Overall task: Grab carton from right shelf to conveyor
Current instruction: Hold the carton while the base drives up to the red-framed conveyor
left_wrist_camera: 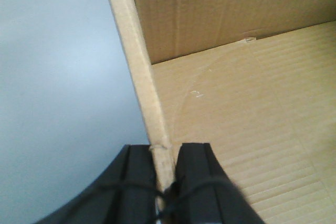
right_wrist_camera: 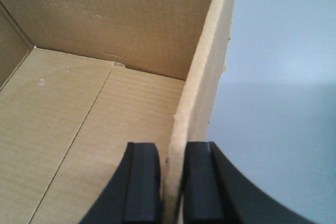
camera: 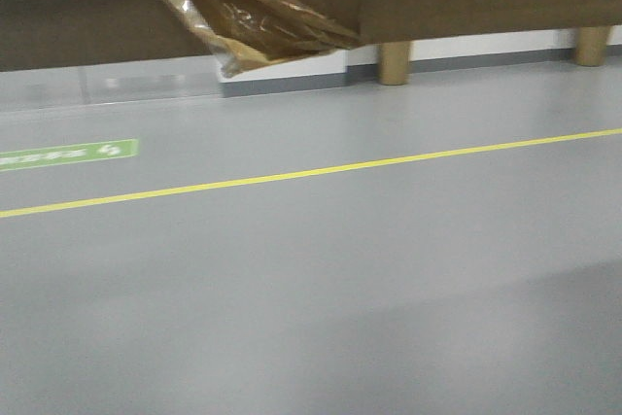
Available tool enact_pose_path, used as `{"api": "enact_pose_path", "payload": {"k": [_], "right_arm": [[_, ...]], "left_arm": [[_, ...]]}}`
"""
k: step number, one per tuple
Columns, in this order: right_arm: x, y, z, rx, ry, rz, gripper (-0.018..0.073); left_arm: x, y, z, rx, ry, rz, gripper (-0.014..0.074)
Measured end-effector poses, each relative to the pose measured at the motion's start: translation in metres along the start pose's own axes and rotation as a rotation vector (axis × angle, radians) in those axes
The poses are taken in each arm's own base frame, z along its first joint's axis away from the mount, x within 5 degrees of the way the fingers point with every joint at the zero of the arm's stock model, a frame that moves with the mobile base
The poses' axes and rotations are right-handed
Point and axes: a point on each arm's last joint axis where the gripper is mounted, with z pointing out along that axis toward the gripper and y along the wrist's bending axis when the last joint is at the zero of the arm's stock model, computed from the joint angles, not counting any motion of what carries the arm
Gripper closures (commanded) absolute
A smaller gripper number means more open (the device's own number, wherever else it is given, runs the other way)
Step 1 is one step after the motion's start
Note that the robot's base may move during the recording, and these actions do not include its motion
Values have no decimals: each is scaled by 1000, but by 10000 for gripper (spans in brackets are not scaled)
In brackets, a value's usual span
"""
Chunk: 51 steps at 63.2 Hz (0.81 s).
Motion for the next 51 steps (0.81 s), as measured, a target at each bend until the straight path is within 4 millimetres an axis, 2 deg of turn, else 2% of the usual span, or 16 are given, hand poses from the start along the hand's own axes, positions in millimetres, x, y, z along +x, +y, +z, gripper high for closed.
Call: {"api": "enact_pose_path", "payload": {"k": [51], "right_arm": [[-2,2,0,-20,-20,5,627]], "left_arm": [[-3,6,-1,-81,-34,39,615]]}}
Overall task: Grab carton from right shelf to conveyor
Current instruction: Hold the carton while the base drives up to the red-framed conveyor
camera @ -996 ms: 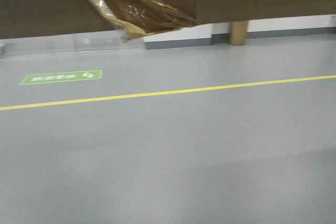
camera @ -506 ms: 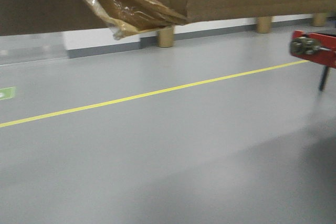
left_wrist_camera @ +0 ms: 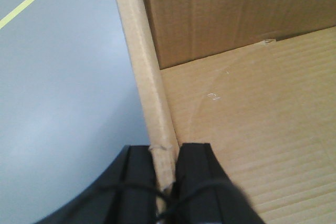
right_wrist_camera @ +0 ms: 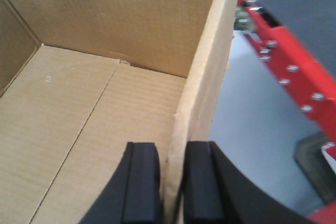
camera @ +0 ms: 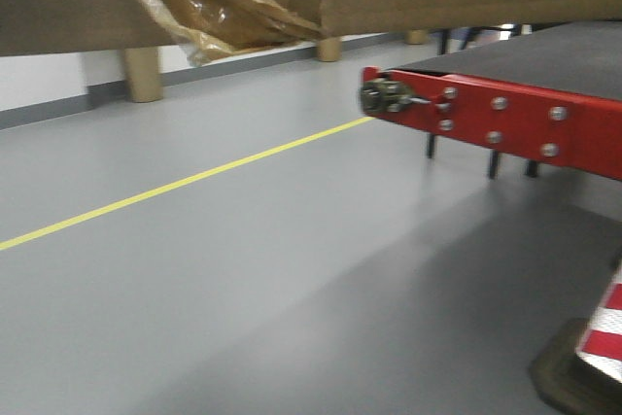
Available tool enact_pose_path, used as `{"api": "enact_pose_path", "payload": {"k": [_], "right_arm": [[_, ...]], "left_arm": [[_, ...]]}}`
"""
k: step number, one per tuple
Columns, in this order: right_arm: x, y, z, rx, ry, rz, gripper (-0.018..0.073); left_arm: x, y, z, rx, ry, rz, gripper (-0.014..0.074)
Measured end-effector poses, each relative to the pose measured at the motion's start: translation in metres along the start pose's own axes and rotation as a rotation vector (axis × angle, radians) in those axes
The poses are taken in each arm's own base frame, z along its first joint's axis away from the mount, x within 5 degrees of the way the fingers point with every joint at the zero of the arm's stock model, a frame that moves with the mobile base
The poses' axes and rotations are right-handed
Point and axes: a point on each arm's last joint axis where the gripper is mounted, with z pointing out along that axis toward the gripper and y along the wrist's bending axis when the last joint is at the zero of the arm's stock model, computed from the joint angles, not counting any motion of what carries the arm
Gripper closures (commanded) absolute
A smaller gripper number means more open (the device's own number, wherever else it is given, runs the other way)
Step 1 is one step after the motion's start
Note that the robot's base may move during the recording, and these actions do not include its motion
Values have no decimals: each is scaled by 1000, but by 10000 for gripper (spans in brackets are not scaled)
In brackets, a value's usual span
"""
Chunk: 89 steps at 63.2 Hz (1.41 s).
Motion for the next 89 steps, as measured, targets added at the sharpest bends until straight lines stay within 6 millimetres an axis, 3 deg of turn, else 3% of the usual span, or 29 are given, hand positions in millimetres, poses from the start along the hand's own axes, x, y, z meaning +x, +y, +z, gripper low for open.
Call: {"api": "enact_pose_path", "payload": {"k": [89], "right_arm": [[-1,0,1,-5,-4,3,627]], "left_arm": [[-1,1,0,-11,-10,6,615]]}}
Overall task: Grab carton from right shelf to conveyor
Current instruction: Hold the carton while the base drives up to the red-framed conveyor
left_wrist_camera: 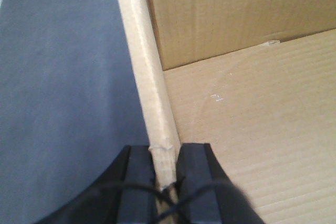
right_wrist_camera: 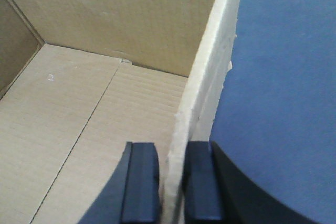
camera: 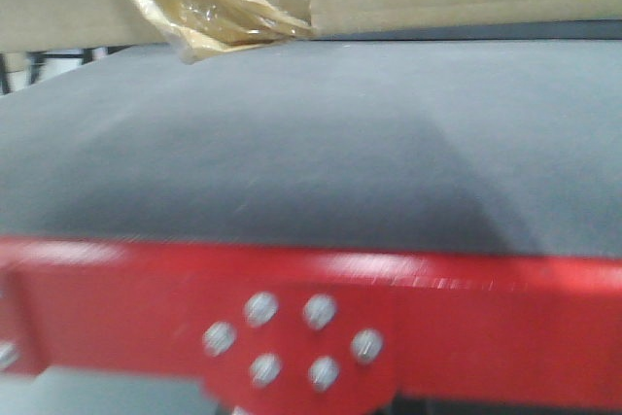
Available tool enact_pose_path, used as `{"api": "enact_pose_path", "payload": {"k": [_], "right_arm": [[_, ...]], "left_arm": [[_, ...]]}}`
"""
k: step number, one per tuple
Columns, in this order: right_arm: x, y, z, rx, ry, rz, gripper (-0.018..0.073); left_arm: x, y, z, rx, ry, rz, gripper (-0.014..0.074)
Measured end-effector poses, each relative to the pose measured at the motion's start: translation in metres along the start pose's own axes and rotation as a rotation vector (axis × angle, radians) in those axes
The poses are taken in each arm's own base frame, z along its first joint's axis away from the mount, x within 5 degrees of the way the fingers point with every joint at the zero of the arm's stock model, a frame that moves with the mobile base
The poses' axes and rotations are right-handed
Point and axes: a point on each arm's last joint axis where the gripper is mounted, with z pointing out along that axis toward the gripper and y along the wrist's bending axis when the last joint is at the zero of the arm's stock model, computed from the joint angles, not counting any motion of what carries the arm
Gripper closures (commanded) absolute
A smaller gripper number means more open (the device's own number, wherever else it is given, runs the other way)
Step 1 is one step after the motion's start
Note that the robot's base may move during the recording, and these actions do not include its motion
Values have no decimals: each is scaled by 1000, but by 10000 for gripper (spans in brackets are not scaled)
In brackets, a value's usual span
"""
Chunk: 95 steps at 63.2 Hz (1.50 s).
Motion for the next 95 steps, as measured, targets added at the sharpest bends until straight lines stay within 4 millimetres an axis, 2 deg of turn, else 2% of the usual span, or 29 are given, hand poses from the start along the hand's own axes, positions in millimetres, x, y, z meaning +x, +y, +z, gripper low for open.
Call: {"api": "enact_pose_path", "payload": {"k": [95], "right_arm": [[-2,0,0,-2,-20,1,627]], "left_arm": [[0,1,0,-6,-4,3,615]]}}
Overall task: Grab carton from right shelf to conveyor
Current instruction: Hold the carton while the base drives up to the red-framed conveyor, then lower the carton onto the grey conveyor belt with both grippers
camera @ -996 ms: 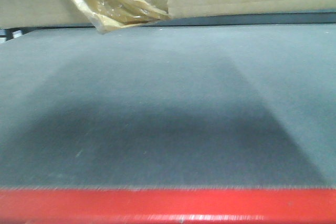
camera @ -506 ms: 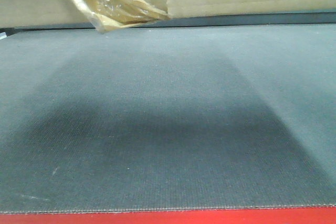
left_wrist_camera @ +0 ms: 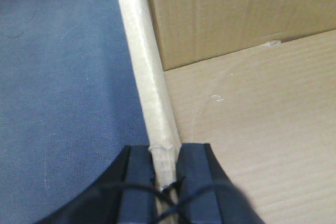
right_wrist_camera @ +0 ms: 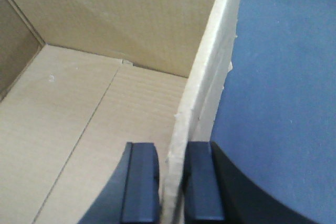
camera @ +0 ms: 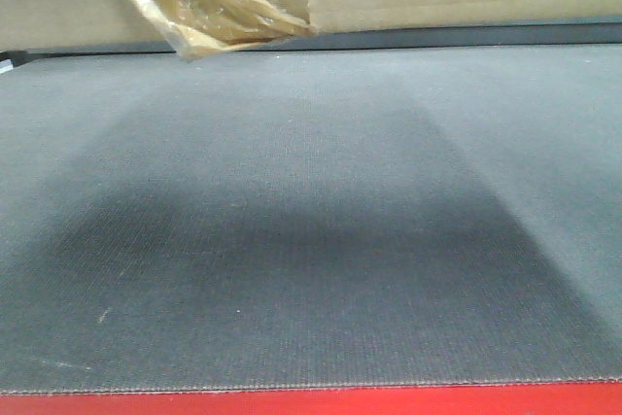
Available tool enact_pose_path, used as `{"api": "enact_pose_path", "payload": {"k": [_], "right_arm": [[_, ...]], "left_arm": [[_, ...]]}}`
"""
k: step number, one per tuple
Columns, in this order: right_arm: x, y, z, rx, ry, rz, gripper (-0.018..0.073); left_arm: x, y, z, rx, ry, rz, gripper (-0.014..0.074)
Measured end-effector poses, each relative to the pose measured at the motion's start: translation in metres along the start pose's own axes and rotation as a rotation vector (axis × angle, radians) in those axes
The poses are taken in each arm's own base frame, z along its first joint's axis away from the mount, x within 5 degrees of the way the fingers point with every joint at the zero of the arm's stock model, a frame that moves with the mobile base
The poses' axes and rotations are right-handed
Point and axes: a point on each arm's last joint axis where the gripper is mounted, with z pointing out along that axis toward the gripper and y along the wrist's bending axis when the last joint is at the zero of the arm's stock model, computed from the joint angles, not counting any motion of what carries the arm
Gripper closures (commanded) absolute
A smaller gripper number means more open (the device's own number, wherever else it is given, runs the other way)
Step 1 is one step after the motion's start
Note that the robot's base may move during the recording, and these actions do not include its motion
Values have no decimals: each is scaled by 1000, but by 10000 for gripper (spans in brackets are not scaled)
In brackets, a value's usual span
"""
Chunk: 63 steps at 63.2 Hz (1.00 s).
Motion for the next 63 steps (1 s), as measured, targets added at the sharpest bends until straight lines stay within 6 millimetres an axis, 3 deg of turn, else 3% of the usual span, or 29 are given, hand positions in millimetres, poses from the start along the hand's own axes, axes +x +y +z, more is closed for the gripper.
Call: {"api": "enact_pose_path", "payload": {"k": [29,48,63], "right_arm": [[-32,0,-5,4,-361,-18,627],[-35,1,-6,-11,-397,-10,627],[-28,2,-4,-18,-318,-8,627]], "left_arm": [[-4,2,0,-23,-47,9,615],[-5,2,0,-24,-51,5,615],[-4,2,0,-27,-42,5,615]]}}
